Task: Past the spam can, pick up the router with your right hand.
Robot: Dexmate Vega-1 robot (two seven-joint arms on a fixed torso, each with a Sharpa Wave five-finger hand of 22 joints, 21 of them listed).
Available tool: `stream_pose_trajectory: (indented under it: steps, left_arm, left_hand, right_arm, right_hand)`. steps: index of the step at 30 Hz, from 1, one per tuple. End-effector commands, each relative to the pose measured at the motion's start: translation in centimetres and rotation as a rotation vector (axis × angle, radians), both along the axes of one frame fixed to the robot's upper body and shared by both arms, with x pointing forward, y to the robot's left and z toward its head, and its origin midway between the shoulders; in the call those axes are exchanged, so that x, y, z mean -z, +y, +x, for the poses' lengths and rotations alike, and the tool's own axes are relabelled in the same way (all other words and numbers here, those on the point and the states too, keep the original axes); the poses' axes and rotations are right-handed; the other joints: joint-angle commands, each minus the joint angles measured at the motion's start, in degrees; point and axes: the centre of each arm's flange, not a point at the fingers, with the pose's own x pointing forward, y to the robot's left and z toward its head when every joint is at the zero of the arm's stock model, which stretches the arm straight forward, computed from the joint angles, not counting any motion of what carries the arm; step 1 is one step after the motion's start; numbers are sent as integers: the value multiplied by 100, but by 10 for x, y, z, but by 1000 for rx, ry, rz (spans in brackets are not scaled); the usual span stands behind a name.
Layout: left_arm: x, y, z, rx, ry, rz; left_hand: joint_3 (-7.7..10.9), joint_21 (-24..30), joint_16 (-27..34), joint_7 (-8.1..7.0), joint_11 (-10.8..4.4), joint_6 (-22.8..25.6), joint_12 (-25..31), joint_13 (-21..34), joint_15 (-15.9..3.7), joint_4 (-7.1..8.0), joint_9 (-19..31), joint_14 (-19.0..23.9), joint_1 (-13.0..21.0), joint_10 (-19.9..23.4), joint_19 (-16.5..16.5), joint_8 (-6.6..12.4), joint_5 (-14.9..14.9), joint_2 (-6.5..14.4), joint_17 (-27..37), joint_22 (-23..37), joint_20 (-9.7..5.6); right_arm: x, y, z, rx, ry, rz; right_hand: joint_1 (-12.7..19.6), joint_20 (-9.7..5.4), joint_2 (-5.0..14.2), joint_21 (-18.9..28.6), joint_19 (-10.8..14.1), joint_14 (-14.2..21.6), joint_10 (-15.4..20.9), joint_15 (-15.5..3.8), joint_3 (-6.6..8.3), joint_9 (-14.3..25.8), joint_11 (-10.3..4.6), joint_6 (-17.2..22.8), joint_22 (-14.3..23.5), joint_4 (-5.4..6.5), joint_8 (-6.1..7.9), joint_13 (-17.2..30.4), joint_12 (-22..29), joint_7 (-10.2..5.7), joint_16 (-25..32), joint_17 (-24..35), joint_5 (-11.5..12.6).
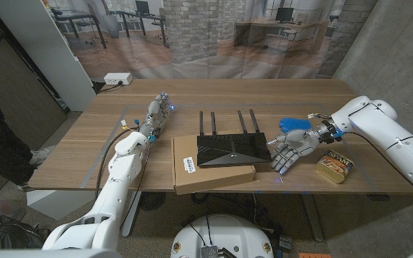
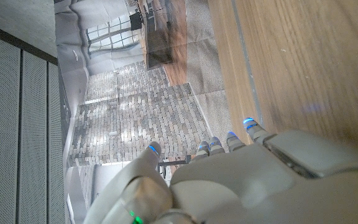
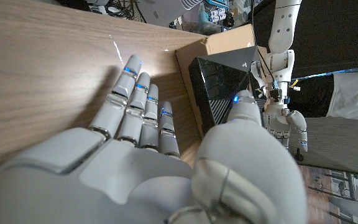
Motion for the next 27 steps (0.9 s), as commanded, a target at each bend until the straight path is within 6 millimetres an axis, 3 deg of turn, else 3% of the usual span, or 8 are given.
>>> stream_pose_trajectory:
  steps: [1,17,22,27]
  left_arm:
    - [0,1,3,2,2,-1]
    - [1,3,9,5,11,-4]
    - [2,4,11,5,15,-7]
    - [2,5,12,5,17,-7]
  left_hand:
    - [-15,-16,14,48,29,-250,11,11,56,6,16,-791,22,-375,-86,17,24,151,15,21,49]
    - [-21,-29,14,45,31,-256,11,11,58,1,16,-793,29,-378,-88,16,27,147,15,23,55]
    - [-23,-31,15,43,28,-257,13,11,55,0,16,-792,31,-375,-84,16,28,147,15,23,51]
    - [-25,-37,13,45,32,-263,8,12,53,-1,16,-798,33,-389,-87,14,29,147,15,24,55]
  right_arm:
    - [2,10,-1,11,-11,-39]
    - [7,20,1,20,9,-80]
    - [7,22,1,30,8,-92]
    - [7,25,2,29,13,-105]
  right_hand:
    - [18,-13,-63,41,61,79,63,-15,-48,11,-14,62,31,-25,20,15,25,354,30,22,40]
    - [112,-23,-52,96,225,411,337,-123,-167,22,-30,211,48,4,8,92,208,354,151,110,219]
    - [159,-14,2,133,311,661,653,-227,-231,35,-105,353,66,35,13,176,438,351,246,202,322]
    - [196,-27,24,155,357,808,730,-301,-278,45,-139,437,78,46,14,243,552,352,303,273,383]
